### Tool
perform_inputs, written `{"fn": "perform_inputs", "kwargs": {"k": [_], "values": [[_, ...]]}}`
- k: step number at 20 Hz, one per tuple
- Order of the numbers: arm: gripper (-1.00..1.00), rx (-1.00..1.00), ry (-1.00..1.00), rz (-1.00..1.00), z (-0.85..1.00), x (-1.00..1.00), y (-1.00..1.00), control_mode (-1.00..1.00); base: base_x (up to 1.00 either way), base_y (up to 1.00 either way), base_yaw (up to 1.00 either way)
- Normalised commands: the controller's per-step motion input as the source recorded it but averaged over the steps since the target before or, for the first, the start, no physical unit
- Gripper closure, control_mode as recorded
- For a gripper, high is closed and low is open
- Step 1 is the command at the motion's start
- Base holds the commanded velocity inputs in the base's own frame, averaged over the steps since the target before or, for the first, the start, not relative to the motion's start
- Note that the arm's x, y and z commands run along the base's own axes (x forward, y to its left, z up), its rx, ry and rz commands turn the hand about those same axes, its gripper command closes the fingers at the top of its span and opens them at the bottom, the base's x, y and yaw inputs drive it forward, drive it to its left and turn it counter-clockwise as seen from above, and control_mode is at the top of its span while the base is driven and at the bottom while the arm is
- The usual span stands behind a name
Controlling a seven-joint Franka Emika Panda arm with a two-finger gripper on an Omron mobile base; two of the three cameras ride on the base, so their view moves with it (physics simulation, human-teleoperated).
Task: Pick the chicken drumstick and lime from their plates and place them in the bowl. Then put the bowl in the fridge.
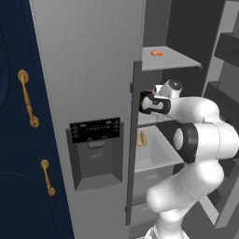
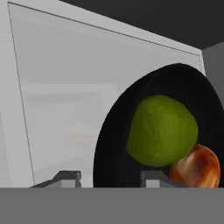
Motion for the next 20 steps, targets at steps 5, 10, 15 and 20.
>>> {"fn": "perform_inputs", "kwargs": {"k": [5,10,15,20], "values": [[-1.0,0.0,-0.16,0.0,0.08,-0.71,0.0,-1.0,0.0,0.0,0.0],[-1.0,0.0,0.0,0.0,0.58,-0.81,-0.01,-1.0,0.0,0.0,0.0],[-1.0,-0.03,0.0,-0.02,0.6,-1.0,0.0,-1.0,0.0,0.0,0.0],[-1.0,-0.11,0.0,-0.07,0.08,-1.0,0.0,-1.0,0.0,0.0,0.0]]}}
